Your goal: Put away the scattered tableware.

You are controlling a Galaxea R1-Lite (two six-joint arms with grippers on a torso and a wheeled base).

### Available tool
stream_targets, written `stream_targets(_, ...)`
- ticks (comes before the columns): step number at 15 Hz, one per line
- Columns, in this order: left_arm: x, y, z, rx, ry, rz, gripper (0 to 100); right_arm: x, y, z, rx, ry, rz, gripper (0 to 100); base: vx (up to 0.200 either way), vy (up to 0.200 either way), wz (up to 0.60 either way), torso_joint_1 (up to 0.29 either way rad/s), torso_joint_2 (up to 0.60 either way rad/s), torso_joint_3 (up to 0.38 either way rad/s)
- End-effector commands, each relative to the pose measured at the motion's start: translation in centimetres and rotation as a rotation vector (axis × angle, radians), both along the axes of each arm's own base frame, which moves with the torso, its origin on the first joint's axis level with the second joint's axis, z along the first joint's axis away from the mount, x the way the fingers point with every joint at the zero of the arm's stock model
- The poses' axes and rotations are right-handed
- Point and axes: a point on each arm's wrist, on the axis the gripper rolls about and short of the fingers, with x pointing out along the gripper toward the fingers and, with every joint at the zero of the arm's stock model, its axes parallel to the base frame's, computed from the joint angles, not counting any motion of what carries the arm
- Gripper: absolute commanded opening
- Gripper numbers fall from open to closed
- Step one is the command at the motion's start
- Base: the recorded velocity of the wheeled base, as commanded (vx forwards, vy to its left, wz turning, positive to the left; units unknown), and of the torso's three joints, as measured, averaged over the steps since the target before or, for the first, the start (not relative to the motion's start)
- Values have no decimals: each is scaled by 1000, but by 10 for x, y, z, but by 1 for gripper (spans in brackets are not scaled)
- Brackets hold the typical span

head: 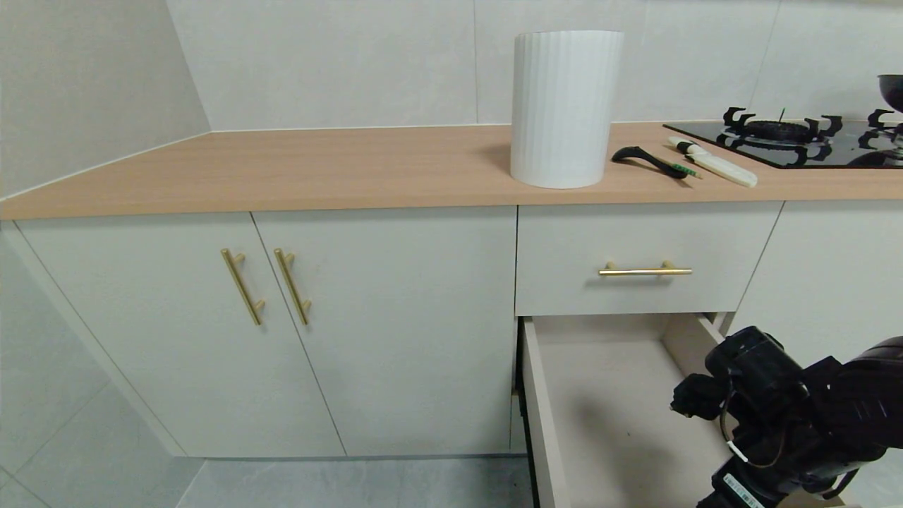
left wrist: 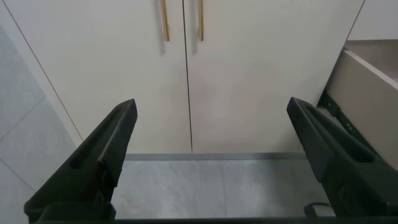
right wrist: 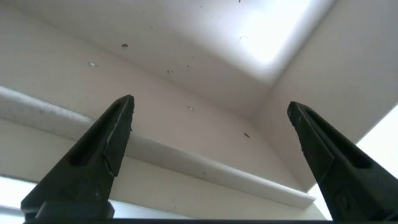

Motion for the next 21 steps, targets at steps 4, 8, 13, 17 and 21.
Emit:
stream_targets(4,0,0,0,0,1,0,100,11,4,14,52,-65,-66,100,0,0,0,0,0,0)
stream_targets(8,0,0,0,0,1,0,100,30,8,51,253,-342,-237,100,0,0,0,0,0,0)
stream_targets(13,0,0,0,0,1,0,100,17,-7,91,351,-534,-263,100,0,0,0,0,0,0)
stream_targets(17,0,0,0,0,1,0,100,18,-8,99,393,-628,-259,100,0,0,0,0,0,0)
stream_targets(21,0,0,0,0,1,0,100,16,-8,102,404,-655,-257,100,0,0,0,0,0,0)
